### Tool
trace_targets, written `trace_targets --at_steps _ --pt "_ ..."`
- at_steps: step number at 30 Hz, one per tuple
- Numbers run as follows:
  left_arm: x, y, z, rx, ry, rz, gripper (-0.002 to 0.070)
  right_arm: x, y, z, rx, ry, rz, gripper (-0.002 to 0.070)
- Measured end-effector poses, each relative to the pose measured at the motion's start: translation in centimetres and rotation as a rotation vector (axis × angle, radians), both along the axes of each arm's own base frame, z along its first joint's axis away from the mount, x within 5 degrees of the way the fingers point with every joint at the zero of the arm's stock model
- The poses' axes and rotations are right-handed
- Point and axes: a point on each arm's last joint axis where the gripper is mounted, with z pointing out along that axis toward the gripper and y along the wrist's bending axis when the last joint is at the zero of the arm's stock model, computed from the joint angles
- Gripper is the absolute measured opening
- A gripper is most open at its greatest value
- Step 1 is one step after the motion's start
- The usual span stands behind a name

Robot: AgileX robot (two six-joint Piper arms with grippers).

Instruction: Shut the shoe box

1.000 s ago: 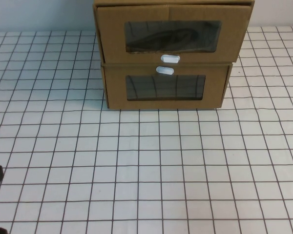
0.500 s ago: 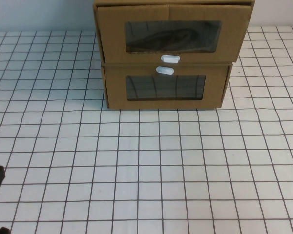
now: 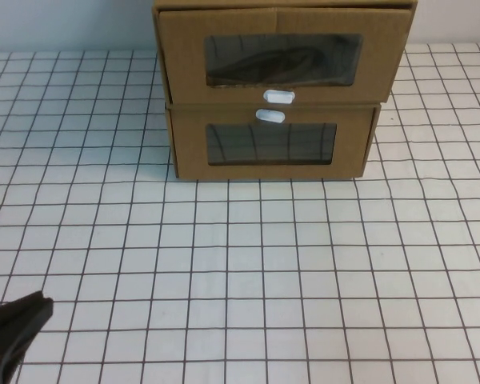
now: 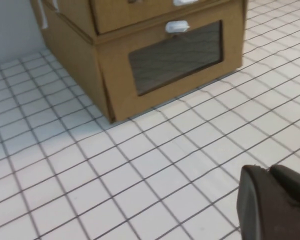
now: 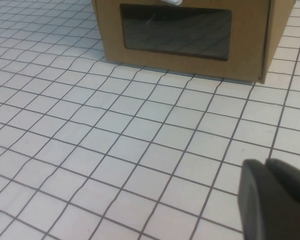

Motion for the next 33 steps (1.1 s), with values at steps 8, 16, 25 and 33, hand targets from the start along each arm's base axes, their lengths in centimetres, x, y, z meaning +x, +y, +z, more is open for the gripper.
trace_targets --at_steps 8,16,25,33 --pt "0.6 1.0 -0.2 0.077 -0.047 0.116 -0.0002 0.0 0.0 0.0 0.000 0.000 0.000 -0.0015" --pt "0.0 2.5 -2.3 0.040 -0.134 0.276 -0.0003 0.0 0.0 0.0 -0.001 0.001 0.000 -0.0015" --pt "-1.3 3.4 -8.4 -0.011 -0.140 0.390 -0.0002 0.0 0.0 0.0 -0.001 0.001 0.000 -0.0015" --pt "-1.6 3.7 -10.0 0.053 -0.005 0.424 -0.0003 0.0 0.0 0.0 -0.002 0.003 0.000 -0.0015"
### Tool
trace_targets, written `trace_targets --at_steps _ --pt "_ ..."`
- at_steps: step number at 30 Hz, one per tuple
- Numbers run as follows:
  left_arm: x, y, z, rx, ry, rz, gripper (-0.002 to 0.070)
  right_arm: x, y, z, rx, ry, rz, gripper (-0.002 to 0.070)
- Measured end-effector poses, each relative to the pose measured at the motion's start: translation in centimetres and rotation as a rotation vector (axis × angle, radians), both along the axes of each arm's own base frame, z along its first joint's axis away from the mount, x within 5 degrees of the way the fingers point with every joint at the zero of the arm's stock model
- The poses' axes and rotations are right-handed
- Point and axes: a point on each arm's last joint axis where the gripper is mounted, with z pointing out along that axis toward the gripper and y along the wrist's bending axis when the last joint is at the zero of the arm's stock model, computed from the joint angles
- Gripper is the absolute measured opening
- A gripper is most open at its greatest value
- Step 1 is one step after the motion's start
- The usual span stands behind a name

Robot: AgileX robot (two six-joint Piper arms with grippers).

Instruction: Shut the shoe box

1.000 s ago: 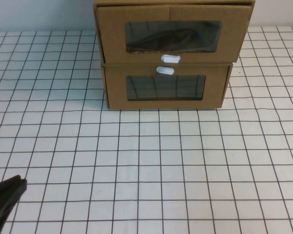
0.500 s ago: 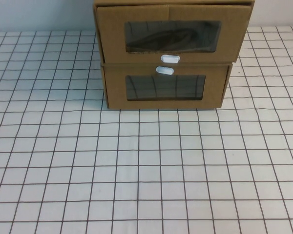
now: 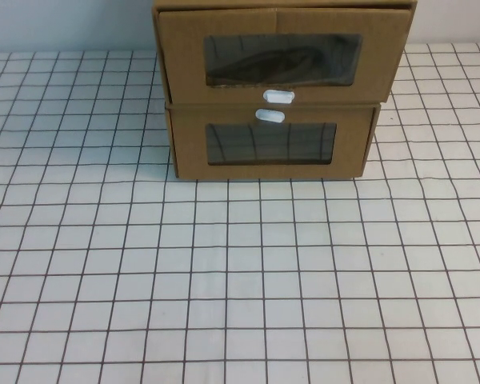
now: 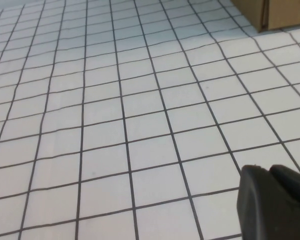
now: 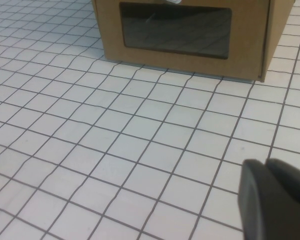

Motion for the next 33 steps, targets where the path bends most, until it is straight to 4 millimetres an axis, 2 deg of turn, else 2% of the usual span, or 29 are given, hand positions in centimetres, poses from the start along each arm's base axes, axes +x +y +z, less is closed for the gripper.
trace_targets --at_steps 24,33 --pt "0.0 0.1 0.0 0.017 0.004 0.005 -0.0002 0.0 0.0 0.0 -0.001 0.002 -0.001 -0.0015" --pt "0.0 0.1 0.0 0.019 0.002 0.006 -0.0002 -1.7 -2.3 0.3 0.014 -0.127 -0.189 -0.0015"
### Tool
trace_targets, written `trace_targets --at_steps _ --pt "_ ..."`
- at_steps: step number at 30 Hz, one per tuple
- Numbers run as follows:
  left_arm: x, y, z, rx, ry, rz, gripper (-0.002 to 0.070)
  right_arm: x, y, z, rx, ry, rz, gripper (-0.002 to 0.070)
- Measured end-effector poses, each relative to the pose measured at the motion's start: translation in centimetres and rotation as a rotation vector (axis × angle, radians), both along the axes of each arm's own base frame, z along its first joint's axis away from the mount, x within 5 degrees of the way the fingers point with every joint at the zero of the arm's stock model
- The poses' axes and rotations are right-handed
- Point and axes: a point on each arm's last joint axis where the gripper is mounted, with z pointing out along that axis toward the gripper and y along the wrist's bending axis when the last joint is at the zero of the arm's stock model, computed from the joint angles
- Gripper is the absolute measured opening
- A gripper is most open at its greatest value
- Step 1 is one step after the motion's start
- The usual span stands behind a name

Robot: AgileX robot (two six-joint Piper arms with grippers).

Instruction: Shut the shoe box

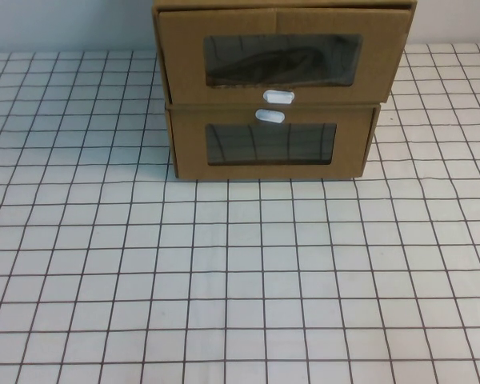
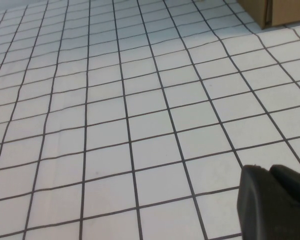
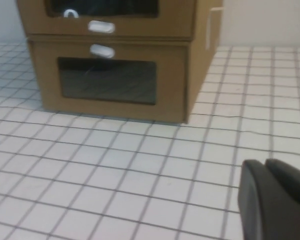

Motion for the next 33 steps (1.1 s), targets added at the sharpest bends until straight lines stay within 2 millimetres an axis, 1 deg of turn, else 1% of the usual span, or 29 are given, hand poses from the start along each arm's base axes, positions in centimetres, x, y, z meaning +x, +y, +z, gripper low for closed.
trace_targets --at_steps 2,4,6,8,10,11,16,21,25,31,33 --pt "0.0 0.0 0.0 0.000 0.000 0.000 -0.0002 -0.5 -0.6 -0.3 -0.050 -0.038 -0.062 -0.0015" --pt "0.0 0.0 0.0 0.000 0.000 0.000 -0.0002 -0.5 -1.0 -1.2 -0.104 -0.050 -0.108 -0.0015" --pt "0.0 0.0 0.0 0.000 0.000 0.000 -0.0002 -0.2 -1.1 -2.6 -0.148 -0.030 -0.131 -0.0015" --pt "0.0 0.0 0.0 0.000 0.000 0.000 -0.0003 0.1 -1.1 -4.5 -0.173 0.015 -0.136 -0.0015" --pt "0.0 0.0 0.0 0.000 -0.002 0.000 -0.0002 0.2 -1.1 -6.1 -0.187 0.056 -0.136 -0.0015" --pt "0.0 0.0 0.0 0.000 -0.002 0.000 -0.0002 0.2 -1.1 -6.5 -0.192 0.073 -0.136 -0.0015" --pt "0.0 0.0 0.0 0.000 -0.002 0.000 -0.0002 0.2 -1.1 -6.7 -0.191 0.083 -0.140 -0.0015" --pt "0.0 0.0 0.0 0.002 -0.002 0.000 -0.0003 0.2 -1.0 -6.8 -0.107 0.110 -0.152 -0.0015" --pt "0.0 0.0 0.0 0.004 -0.002 0.000 -0.0002 0.1 -1.0 -7.0 -0.088 0.141 -0.159 -0.0015" --pt "0.0 0.0 0.0 0.004 -0.002 0.000 -0.0002 0.1 -1.0 -7.0 -0.183 0.122 -0.132 -0.0015" --pt "0.0 0.0 0.0 0.004 -0.002 0.000 -0.0002 0.1 -0.9 -7.0 -0.191 0.120 -0.125 -0.0015"
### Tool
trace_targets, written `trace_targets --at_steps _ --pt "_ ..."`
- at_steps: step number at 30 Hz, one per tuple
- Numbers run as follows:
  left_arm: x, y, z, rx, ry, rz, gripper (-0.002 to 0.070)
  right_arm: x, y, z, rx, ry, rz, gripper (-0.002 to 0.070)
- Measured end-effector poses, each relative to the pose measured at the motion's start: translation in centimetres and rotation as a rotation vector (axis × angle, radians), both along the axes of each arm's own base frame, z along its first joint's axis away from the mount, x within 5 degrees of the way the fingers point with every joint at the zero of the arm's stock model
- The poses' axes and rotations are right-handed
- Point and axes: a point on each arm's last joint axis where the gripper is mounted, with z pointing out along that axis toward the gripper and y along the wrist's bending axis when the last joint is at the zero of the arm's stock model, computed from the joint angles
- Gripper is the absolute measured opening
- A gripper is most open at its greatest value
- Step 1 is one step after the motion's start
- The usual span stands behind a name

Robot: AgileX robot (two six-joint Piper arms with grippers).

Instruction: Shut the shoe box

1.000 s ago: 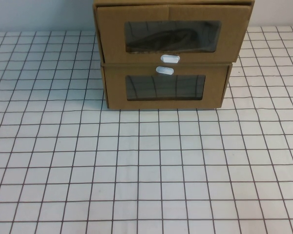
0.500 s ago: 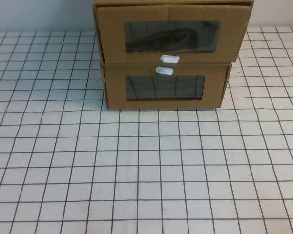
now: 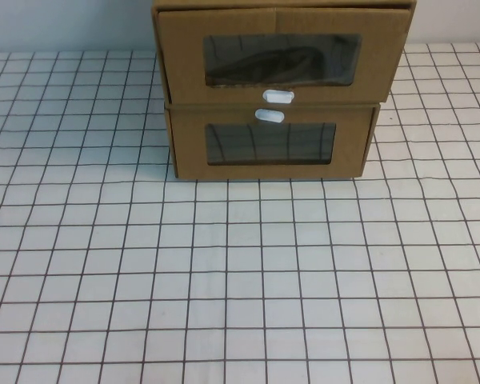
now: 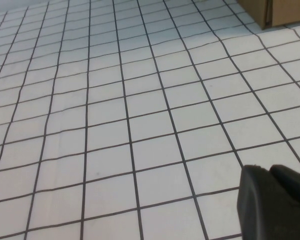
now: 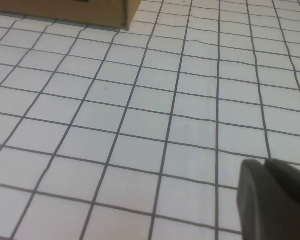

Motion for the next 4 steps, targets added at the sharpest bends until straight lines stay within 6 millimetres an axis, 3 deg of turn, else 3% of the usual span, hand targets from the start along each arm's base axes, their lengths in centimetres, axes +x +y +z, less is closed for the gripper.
trace_targets --at_steps 4 --pt "0.00 0.00 0.00 0.000 0.000 0.000 -0.0002 -0.03 0.09 0.01 0.013 0.001 0.006 -0.0015"
